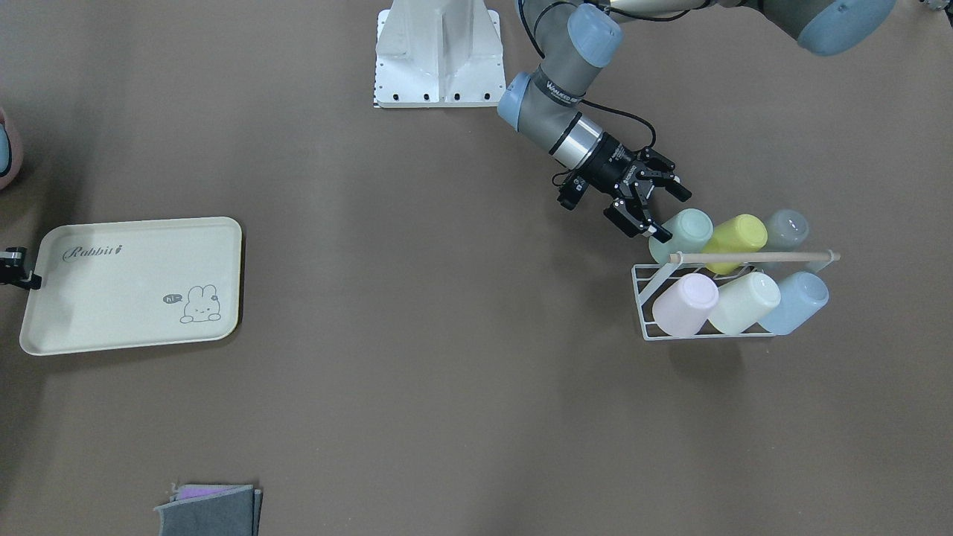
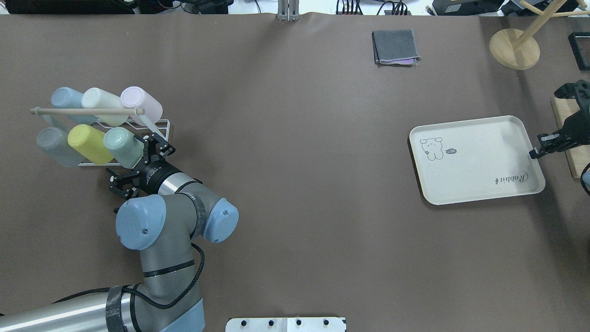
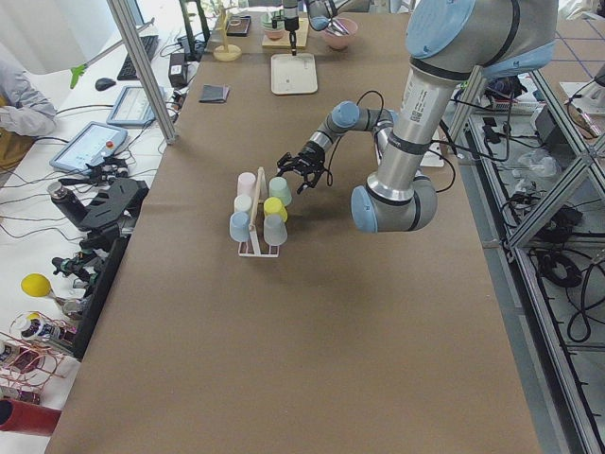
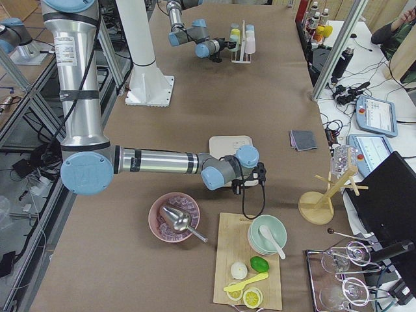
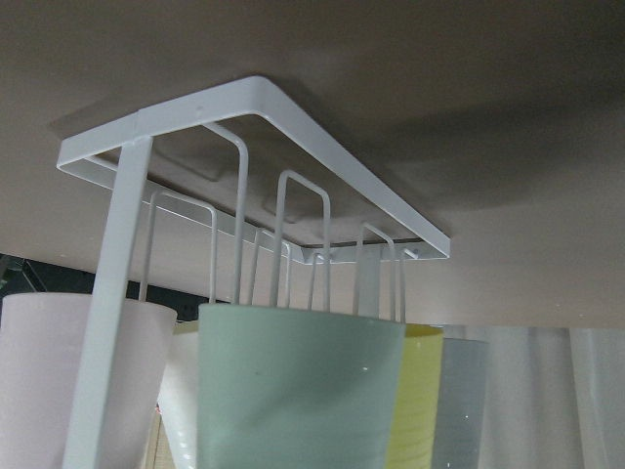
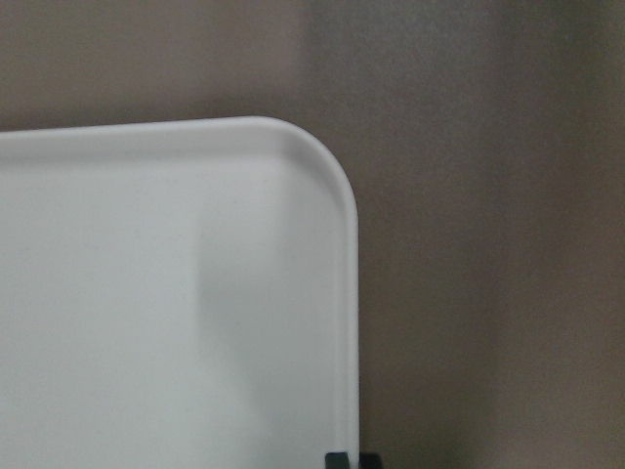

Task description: Pick up and place green cup on tray

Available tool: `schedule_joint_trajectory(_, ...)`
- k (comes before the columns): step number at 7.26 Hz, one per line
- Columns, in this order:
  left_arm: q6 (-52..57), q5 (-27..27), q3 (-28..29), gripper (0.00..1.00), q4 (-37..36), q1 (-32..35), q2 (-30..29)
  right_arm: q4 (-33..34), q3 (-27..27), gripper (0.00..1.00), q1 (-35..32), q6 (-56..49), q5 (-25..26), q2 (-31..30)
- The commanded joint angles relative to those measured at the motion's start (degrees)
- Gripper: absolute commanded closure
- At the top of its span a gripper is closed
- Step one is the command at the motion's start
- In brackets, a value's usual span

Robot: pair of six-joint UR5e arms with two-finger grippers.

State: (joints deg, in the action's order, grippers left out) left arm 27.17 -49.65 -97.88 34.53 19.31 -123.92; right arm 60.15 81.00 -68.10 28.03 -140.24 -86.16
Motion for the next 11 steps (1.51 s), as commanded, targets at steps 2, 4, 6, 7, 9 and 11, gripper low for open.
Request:
schedule_joint_trajectory(2, 0.08, 2.36, 1.89, 0.01, 0.01, 0.03, -0.01, -0.3, 2.4, 1.0, -5.63, 5.06, -8.27, 5.45)
schedule_joint_trajectory(4, -0.88, 3.42, 3.47, 0.02, 0.01, 0.2, -0.01, -0.3, 2.41, 1.0, -4.68, 9.93, -8.21, 10.99)
schedule_joint_trajectory(6, -1.41, 3.51, 3.92, 0.02, -0.34, 1.25, -0.01, -0.3, 2.41, 1.0, 1.45, 12.9, -6.9, 15.46)
schedule_joint_trajectory(7, -1.5, 3.51, 4.01, 0.02, -0.34, 1.95, 0.25, -0.39, 2.67, 1.0, 6.44, 19.45, -2.8, 18.54)
schedule_joint_trajectory(9, -2.81, 3.42, 5.24, 0.04, -0.34, 1.96, 0.25, -0.39, 2.67, 1.0, 13.23, 28.26, 1.79, 23.21)
schedule_joint_trajectory(11, -3.0, 3.42, 5.5, 0.35, -0.43, 1.96, 0.08, -0.39, 2.67, 1.0, 19.3, 35.49, 7.23, 25.42)
